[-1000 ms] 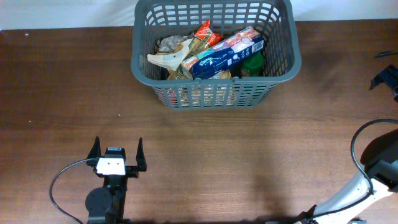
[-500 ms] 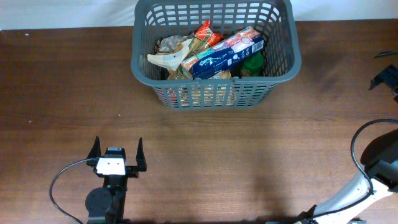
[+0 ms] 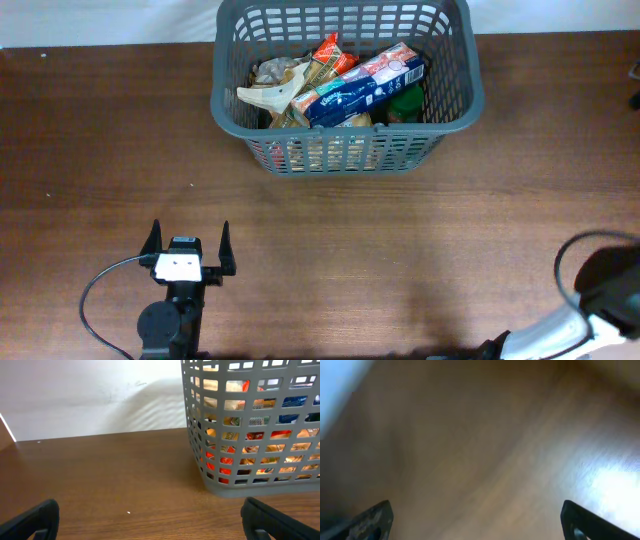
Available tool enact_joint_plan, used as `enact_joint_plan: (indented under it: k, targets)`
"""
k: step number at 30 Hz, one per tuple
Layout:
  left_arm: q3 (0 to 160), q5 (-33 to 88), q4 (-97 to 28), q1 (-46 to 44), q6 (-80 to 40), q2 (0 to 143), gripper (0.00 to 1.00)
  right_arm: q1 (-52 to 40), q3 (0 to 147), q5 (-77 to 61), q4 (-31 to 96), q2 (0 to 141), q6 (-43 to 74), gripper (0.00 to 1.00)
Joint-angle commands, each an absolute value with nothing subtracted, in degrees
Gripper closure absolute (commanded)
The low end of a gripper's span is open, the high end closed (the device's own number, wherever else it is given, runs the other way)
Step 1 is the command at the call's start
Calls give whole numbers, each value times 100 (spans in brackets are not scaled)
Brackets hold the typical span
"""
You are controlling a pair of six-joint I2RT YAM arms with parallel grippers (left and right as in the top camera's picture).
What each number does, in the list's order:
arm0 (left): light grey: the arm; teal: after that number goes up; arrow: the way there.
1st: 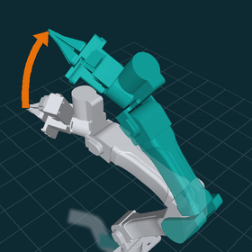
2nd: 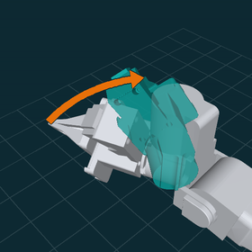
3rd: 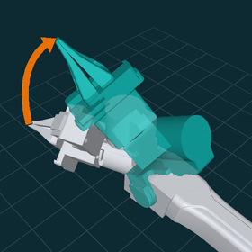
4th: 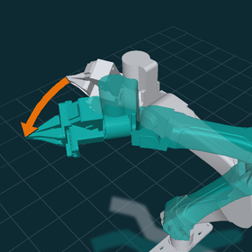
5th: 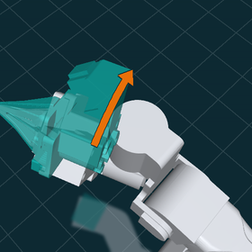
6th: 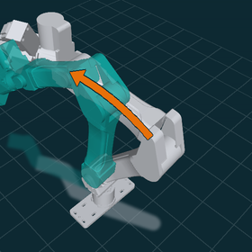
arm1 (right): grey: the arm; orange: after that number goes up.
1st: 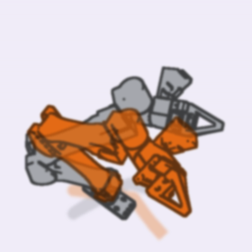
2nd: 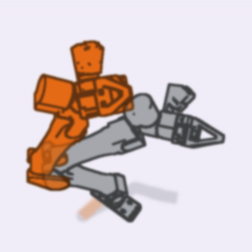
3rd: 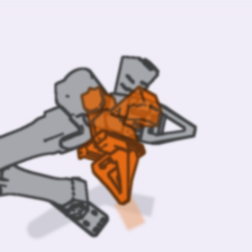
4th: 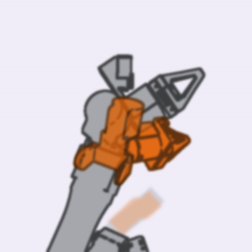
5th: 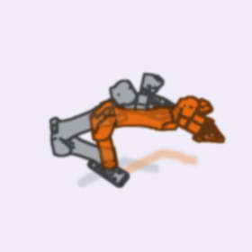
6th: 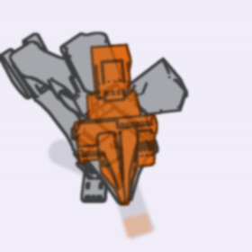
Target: Pack container
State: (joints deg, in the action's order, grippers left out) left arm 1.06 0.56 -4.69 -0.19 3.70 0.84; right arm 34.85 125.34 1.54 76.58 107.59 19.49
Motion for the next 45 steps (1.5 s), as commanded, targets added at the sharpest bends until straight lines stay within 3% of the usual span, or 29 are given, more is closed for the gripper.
enact_joint_plan:
  k: [1, 10, 14, 26, 45]
  targets:
    - [47, -21, -471, 19, 462, 30, 1, 3310, 12551, 202, 7314, 10086, 2003, 1]
    - [47, -21, -471, 19, 464, 30, 1, 2720, 12495, 226, 6875, 8884, 2001, 1]
    - [47, -21, -471, 19, 464, 30, 1, 2340, 11876, 224, 6069, 8167, 1999, 1]
    - [47, -21, -471, 19, 464, 30, 1, 1896, 7800, 217, 3247, 5225, 2029, 1]
    - [47, -21, -471, 19, 464, 30, 1, 856, 5264, 224, 2928, 2292, 2025, 1]
